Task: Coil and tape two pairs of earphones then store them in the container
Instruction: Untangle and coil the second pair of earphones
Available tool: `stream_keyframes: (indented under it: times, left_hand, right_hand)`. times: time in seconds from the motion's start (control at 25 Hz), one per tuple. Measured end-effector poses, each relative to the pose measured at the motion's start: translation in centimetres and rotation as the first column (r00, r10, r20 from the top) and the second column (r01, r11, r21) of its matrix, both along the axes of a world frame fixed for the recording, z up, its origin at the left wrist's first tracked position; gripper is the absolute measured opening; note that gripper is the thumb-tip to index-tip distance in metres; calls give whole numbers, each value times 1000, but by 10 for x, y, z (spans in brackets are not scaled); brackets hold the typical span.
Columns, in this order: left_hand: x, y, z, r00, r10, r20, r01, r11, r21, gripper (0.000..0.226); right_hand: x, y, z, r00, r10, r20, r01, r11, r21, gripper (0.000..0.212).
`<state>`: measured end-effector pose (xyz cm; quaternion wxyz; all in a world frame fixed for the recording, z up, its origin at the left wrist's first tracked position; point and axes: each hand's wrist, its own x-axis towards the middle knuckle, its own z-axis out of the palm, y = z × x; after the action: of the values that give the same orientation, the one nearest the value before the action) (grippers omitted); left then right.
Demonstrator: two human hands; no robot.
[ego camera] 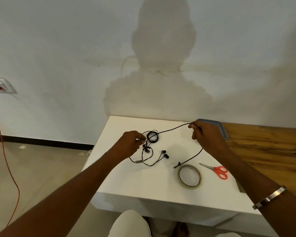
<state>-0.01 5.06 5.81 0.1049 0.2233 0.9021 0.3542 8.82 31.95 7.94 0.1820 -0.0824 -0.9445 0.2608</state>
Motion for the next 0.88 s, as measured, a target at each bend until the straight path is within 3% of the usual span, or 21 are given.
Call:
stream_keyframes:
  times: [0.08, 0.2, 0.32, 0.36, 0.44, 0.52, 0.6, 0.72, 0.88]
  left_hand:
    - [-5, -6, -8, 999, 29, -32, -32, 996, -79, 19]
    - [-11, -17, -20, 986, 160, 36, -151, 970, -189, 21]
    - [-5, -14, -17, 989, 148, -25, -136, 813, -567, 30]
    - [-1, -9, -15, 992, 125, -33, -119, 780, -614, 37]
    - [7, 5, -9, 998, 59, -3, -53, 872, -487, 53]
    - [17, 21, 1, 991, -69, 112, 82, 990, -116, 60]
    - [25, 37, 6, 963, -222, 154, 194, 965, 179, 55]
    - [31, 55, 6, 970, -239, 56, 214, 934, 285, 39]
    - [28, 54, 6, 984, -174, 42, 145, 912, 384, 54]
  right_hand:
    - [0, 9, -5, 998, -62, -33, 62, 998, 17, 22]
    - [0, 20, -13, 992, -118, -42, 117, 993, -31, 22]
    - [3, 16, -8, 997, -71, -37, 66, 992, -103, 22]
    - [4, 10, -2, 999, -12, -45, 8, 995, -101, 20]
    - [5, -4, 8, 991, 126, -36, -129, 988, -90, 19]
    - [3, -16, 12, 975, 224, -14, -224, 972, -71, 19]
    - [0, -26, 14, 962, 273, -12, -273, 960, -63, 20]
    - [-1, -33, 18, 947, 318, -40, -320, 945, -71, 19]
    - [1, -30, 20, 941, 336, -36, -338, 936, -101, 20]
